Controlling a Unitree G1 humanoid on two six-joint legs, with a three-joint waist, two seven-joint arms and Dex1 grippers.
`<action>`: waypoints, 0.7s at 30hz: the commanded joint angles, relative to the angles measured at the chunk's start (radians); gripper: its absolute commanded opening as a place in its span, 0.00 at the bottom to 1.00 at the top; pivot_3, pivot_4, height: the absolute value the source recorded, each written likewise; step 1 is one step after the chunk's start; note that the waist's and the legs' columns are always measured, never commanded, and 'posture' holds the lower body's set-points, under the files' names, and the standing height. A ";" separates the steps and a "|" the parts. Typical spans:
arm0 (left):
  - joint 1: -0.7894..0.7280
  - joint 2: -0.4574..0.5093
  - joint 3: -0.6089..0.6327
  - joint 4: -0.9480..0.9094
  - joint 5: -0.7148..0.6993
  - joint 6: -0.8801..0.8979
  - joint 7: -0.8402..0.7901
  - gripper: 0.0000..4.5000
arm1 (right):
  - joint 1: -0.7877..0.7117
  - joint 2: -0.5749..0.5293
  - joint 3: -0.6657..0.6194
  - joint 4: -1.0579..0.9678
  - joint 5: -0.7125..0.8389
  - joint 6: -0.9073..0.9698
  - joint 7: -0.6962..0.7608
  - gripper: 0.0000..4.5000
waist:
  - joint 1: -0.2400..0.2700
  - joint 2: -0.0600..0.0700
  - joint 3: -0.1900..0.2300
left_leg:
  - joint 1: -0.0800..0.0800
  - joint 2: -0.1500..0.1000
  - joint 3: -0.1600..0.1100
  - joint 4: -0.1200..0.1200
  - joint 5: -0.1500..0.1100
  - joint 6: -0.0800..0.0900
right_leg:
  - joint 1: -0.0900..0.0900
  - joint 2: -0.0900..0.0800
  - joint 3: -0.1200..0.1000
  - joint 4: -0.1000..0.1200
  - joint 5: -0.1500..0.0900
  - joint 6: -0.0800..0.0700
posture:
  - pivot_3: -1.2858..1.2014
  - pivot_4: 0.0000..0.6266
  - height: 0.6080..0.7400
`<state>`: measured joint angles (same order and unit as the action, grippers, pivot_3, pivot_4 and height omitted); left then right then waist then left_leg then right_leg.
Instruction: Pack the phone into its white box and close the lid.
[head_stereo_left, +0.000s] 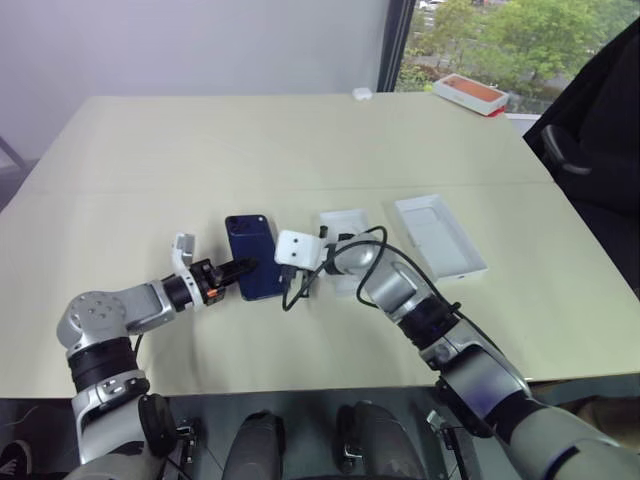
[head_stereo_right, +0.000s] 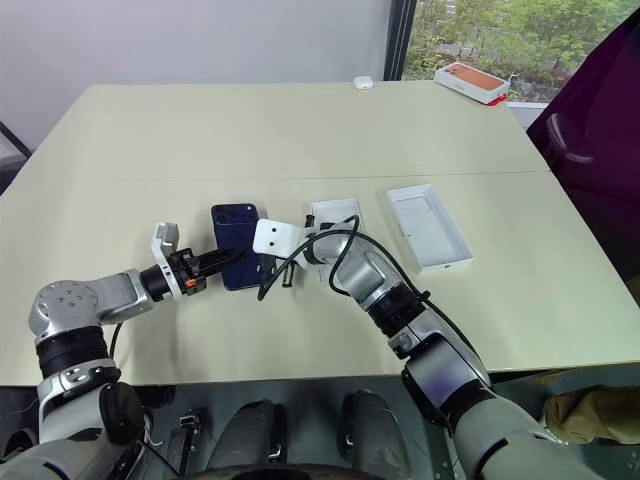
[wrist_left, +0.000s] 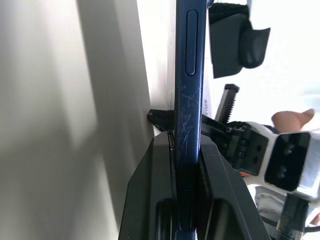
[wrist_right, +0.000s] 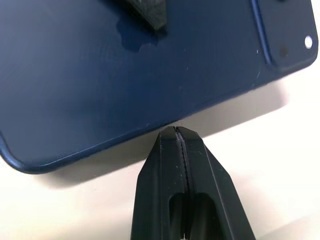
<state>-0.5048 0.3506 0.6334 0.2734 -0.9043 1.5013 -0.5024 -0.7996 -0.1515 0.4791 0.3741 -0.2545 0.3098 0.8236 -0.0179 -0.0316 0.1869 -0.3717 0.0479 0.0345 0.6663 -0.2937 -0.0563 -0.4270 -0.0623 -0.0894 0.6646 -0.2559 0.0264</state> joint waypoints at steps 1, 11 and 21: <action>0.017 0.001 0.021 0.017 -0.033 0.025 -0.007 0.01 | -0.004 0.023 -0.086 -0.070 0.094 0.027 0.008 0.00 | 0.000 0.000 0.000 | 0.000 0.000 0.000 0.000 0.000 0.000 | 0.000 0.000 0.000 0.000 0.000 0.000 | 0.52 0.24 1.00; 0.054 0.018 0.053 -0.044 -0.109 -0.026 -0.065 0.01 | 0.054 -0.011 -0.332 -0.313 0.443 0.357 0.082 0.00 | 0.000 0.000 0.001 | -0.002 0.000 -0.001 -0.002 0.000 0.000 | -0.002 0.000 -0.001 -0.001 0.000 0.000 | 0.52 0.24 1.00; -0.005 0.023 0.152 0.072 -0.188 0.083 -0.011 0.00 | 0.164 -0.214 -0.331 -0.490 0.565 0.425 0.185 0.73 | 0.004 0.000 0.002 | -0.003 -0.001 -0.001 -0.002 0.000 0.001 | -0.002 0.001 -0.002 -0.002 0.000 0.000 | 0.52 0.24 1.00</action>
<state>-0.4899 0.3678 0.7434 0.3479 -1.0396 1.5704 -0.5136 -0.6505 -0.3353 0.1517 -0.0529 0.2838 0.7569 0.9713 -0.0137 -0.0315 0.1893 -0.3749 0.0468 0.0332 0.6644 -0.2942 -0.0555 -0.4293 -0.0604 -0.0918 0.6624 -0.2562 0.0266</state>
